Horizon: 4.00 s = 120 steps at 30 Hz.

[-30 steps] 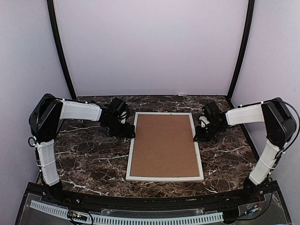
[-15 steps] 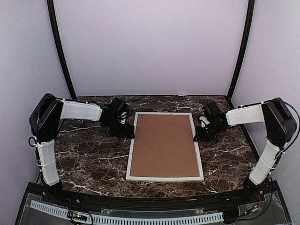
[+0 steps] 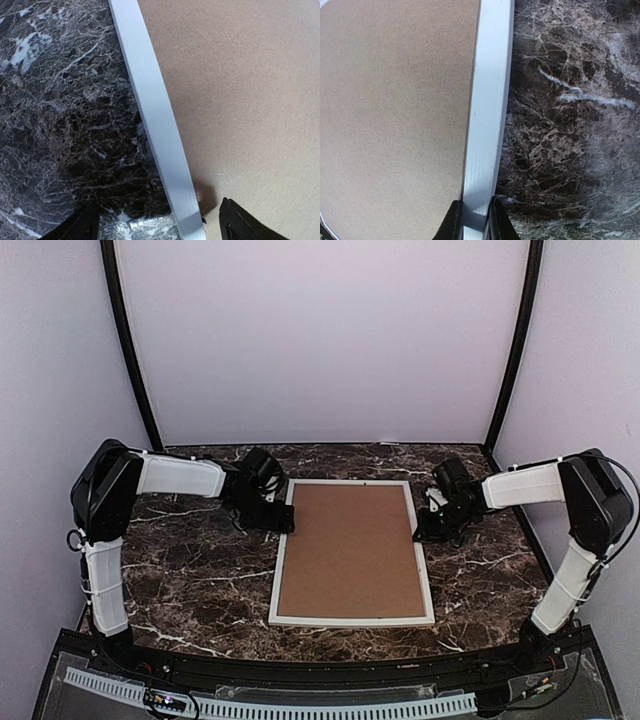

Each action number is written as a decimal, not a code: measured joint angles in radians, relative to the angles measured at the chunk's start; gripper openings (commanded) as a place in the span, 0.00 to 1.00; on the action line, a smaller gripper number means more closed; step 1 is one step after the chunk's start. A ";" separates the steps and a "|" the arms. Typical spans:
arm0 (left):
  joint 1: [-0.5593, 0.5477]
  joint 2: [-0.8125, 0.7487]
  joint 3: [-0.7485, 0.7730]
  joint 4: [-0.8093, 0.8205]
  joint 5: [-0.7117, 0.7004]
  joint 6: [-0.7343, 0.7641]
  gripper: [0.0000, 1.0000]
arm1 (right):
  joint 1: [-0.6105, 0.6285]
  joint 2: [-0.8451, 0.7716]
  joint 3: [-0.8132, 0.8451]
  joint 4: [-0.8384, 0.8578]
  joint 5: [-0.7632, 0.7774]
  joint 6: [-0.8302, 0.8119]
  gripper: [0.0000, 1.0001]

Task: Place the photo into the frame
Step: Position the photo frame at the center of the board, then press the fastener onto the backboard.

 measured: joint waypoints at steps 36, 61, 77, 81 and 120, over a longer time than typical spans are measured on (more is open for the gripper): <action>0.004 -0.029 0.028 -0.120 -0.120 0.016 0.86 | -0.005 -0.003 -0.013 0.020 -0.012 0.000 0.05; -0.008 -0.011 0.028 -0.116 -0.084 0.017 0.86 | -0.008 -0.003 -0.019 0.032 -0.021 0.000 0.05; -0.030 -0.001 0.030 -0.107 -0.097 0.003 0.85 | -0.011 -0.004 -0.024 0.040 -0.029 0.000 0.04; -0.033 0.004 0.042 -0.118 -0.103 0.000 0.85 | -0.011 -0.005 -0.027 0.044 -0.029 0.000 0.04; -0.064 -0.240 -0.167 -0.142 -0.067 -0.009 0.87 | -0.010 -0.013 -0.047 0.079 -0.035 0.006 0.04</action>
